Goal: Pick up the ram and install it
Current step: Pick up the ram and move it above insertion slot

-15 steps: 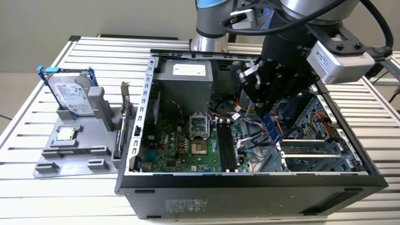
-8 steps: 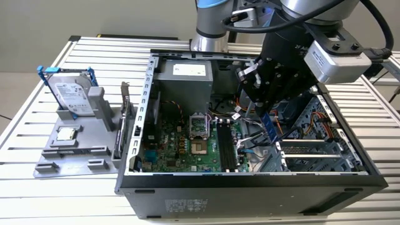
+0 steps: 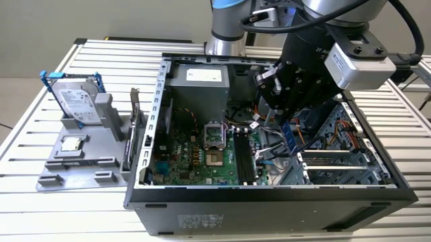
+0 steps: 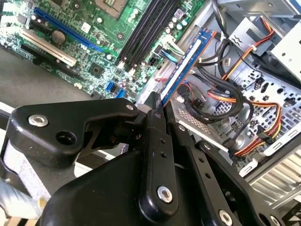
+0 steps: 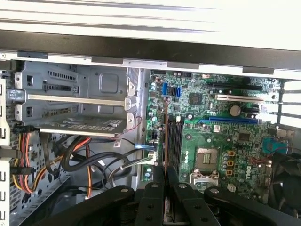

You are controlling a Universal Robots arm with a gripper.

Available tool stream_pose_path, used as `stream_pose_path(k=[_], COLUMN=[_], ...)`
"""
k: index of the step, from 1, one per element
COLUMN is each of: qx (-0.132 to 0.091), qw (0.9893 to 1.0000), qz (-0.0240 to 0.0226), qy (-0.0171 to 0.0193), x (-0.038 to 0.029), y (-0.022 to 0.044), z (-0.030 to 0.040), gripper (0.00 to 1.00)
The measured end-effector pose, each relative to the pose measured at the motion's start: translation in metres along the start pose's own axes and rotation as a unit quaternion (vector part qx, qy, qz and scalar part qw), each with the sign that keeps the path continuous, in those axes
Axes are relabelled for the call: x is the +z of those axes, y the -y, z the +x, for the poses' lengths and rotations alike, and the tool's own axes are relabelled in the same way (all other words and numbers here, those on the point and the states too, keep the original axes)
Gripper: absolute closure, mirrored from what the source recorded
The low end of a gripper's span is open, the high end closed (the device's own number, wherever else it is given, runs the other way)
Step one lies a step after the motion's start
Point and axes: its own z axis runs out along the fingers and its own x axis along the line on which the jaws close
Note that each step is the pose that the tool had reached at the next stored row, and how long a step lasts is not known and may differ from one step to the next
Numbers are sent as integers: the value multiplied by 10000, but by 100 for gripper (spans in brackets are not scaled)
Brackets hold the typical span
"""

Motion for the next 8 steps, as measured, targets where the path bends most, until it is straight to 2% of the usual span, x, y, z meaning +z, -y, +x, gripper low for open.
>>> stream_pose_path(k=[8], qx=[100], qw=[9999], qz=[0], qy=[-2], x=[1], y=[0], z=[0], gripper=[100])
